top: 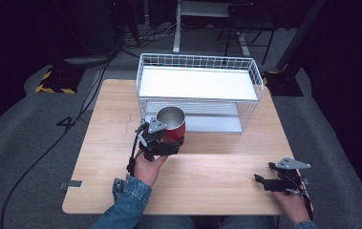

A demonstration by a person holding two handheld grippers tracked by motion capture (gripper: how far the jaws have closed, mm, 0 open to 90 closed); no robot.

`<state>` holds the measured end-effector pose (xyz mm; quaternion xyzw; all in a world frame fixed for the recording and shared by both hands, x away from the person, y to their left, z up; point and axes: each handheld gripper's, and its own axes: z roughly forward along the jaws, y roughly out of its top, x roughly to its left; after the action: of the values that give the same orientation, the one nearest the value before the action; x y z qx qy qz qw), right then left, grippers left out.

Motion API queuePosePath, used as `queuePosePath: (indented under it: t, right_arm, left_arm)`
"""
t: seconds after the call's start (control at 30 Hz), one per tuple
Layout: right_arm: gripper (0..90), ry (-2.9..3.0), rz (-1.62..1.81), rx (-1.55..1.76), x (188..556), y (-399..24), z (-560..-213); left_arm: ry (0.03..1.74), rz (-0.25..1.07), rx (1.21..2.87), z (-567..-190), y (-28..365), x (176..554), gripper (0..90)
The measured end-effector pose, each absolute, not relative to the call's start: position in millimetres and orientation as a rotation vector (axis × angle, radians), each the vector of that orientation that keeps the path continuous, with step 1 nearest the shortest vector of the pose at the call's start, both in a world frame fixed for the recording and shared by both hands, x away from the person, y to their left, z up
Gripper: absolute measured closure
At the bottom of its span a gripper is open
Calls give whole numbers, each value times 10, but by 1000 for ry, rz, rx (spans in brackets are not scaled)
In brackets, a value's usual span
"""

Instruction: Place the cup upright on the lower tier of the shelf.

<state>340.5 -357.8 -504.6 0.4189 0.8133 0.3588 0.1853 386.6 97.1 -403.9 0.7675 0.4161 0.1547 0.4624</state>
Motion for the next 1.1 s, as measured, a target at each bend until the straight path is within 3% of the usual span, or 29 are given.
queuePosePath:
  t: [0.83,1.1]
  right_arm:
    - [166,2292,1011,1180,3405,-3579,-5046]
    - [167,2291,1010,1178,3404,-3578,-5046]
  left_arm:
    - [1025,338,1932,-4290,421,4314,164]
    - [1071,418,1904,-4411,291,4447,164]
